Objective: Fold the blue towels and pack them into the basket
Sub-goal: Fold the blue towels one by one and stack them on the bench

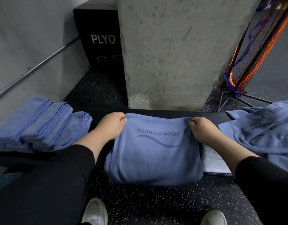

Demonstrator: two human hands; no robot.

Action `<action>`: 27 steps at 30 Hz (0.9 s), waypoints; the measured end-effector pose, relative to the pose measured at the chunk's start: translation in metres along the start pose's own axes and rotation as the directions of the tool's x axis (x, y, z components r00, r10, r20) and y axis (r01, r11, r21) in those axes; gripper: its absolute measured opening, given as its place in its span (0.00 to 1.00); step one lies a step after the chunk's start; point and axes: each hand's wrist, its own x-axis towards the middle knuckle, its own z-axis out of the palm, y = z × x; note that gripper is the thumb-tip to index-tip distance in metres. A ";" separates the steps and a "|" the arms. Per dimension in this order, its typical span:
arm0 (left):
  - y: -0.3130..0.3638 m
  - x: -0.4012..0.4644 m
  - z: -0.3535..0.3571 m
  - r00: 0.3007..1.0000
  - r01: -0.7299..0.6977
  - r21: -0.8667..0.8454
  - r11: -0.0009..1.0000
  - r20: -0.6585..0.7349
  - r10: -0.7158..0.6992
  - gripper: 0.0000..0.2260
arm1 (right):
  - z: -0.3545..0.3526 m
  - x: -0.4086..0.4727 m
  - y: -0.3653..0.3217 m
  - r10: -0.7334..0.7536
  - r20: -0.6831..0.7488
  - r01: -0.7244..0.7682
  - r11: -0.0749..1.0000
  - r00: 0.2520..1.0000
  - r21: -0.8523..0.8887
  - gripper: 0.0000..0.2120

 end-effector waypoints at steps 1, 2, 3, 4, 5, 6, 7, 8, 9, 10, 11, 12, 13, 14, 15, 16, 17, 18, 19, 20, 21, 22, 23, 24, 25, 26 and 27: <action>-0.001 0.007 0.001 1.000 0.001 0.026 1.000 -0.030 0.000 0.15 | 0.001 0.005 0.001 0.011 -0.011 -0.011 1.000 1.000 -0.007 0.16; -0.001 0.014 0.003 0.998 -0.001 0.051 0.999 -0.060 0.005 0.15 | 0.002 0.010 0.003 0.022 -0.024 -0.022 1.000 0.999 -0.007 0.16; 0.000 0.020 0.004 0.996 -0.004 0.075 0.997 -0.084 0.011 0.15 | 0.003 0.014 0.005 0.032 -0.033 -0.033 0.999 0.999 -0.007 0.17; 0.000 0.025 0.006 0.995 -0.003 0.100 0.995 -0.101 0.014 0.15 | 0.004 0.018 0.007 0.042 -0.039 -0.042 0.999 0.998 -0.008 0.16; 0.001 0.030 0.008 0.994 0.001 0.127 0.992 -0.110 0.013 0.16 | 0.006 0.021 0.010 0.054 -0.046 -0.054 0.998 0.998 -0.011 0.16; 0.001 0.033 0.012 0.993 0.010 0.156 0.988 -0.114 0.008 0.16 | 0.008 0.023 0.012 0.059 -0.060 -0.060 0.998 0.996 -0.019 0.15; 0.000 0.036 0.015 0.993 0.026 0.194 0.981 -0.115 -0.003 0.15 | 0.011 0.024 0.014 0.056 -0.081 -0.059 0.997 0.995 -0.038 0.13; 0.001 0.036 0.017 0.993 0.033 0.233 0.972 -0.122 -0.005 0.13 | 0.014 0.022 0.014 0.033 -0.112 -0.039 0.998 0.993 -0.056 0.10; 0.003 0.036 0.019 0.990 0.026 0.261 0.965 -0.137 0.010 0.11 | 0.018 0.021 0.016 -0.003 -0.141 -0.007 0.998 0.990 -0.068 0.08; 0.004 0.037 0.021 0.987 0.003 0.281 0.960 -0.155 0.042 0.08 | 0.020 0.020 0.017 -0.039 -0.155 0.027 0.996 0.987 -0.081 0.06; 0.004 0.038 0.023 0.984 -0.033 0.301 0.953 -0.159 0.084 0.09 | 0.022 0.020 0.019 -0.066 -0.149 0.050 0.993 0.987 -0.106 0.10; 0.003 0.041 0.025 0.984 -0.077 0.326 0.942 -0.130 0.125 0.14 | 0.022 0.021 0.021 -0.085 -0.120 0.069 0.989 0.989 -0.134 0.15; 0.002 0.043 0.027 0.984 -0.124 0.342 0.931 -0.077 0.160 0.18 | 0.021 0.022 0.022 -0.097 -0.081 0.084 0.985 0.992 -0.153 0.18; 0.002 0.045 0.027 0.983 -0.160 0.342 0.926 -0.028 0.180 0.20 | 0.019 0.023 0.022 -0.107 -0.050 0.098 0.982 0.993 -0.163 0.20; 0.003 0.045 0.027 0.983 -0.175 0.339 0.924 0.007 0.183 0.22 | 0.017 0.024 0.021 -0.108 -0.030 0.102 0.981 0.994 -0.167 0.19; 0.004 0.046 0.026 0.984 -0.176 0.341 0.923 0.025 0.178 0.22 | 0.016 0.025 0.021 -0.102 -0.016 0.098 0.981 0.995 -0.167 0.19; 0.004 0.046 0.025 0.985 -0.172 0.353 0.920 0.034 0.171 0.22 | 0.014 0.026 0.019 -0.087 -0.001 0.086 0.983 0.996 -0.163 0.17; 0.006 0.045 0.023 0.986 -0.165 0.370 0.914 0.046 0.160 0.22 | 0.013 0.025 0.017 -0.066 0.013 0.067 0.986 0.998 -0.155 0.15; 0.007 0.044 0.022 0.988 -0.154 0.378 0.913 0.064 0.141 0.21 | 0.012 0.024 0.015 -0.048 0.024 0.051 0.988 0.999 -0.149 0.13; 0.009 0.043 0.020 0.989 -0.144 0.375 0.916 0.080 0.122 0.20 | 0.011 0.023 0.013 -0.037 0.037 0.042 0.988 0.999 -0.148 0.11; 0.010 0.041 0.017 0.990 -0.134 0.355 0.925 0.084 0.111 0.17 | 0.010 0.022 0.012 -0.034 0.045 0.040 0.989 0.998 -0.145 0.09; 0.011 0.038 0.014 0.992 -0.122 0.311 0.942 0.065 0.107 0.13 | 0.008 0.021 0.011 -0.036 0.037 0.041 0.990 0.999 -0.133 0.08; 0.011 0.036 0.011 0.995 -0.103 0.237 0.966 0.024 0.100 0.08 | 0.006 0.020 0.011 -0.040 0.018 0.042 0.994 0.999 -0.101 0.07; 0.011 0.033 0.008 0.996 -0.081 0.126 0.989 -0.018 0.084 0.03 | 0.002 0.018 0.010 -0.040 -0.003 0.040 0.998 0.999 -0.045 0.06; 0.010 0.030 0.003 0.996 -0.068 -0.012 0.998 -0.055 0.067 0.03 | -0.004 0.015 0.009 -0.042 -0.028 0.043 0.999 0.999 0.029 0.06; 0.008 0.026 -0.002 0.996 -0.065 -0.150 0.987 -0.078 0.054 0.05 | -0.011 0.012 0.007 -0.047 -0.048 0.052 0.993 0.998 0.107 0.07; 0.007 0.022 -0.008 0.995 -0.073 -0.265 0.961 -0.091 0.051 0.07 | -0.019 0.008 0.005 -0.067 -0.063 0.077 0.982 0.996 0.170 0.08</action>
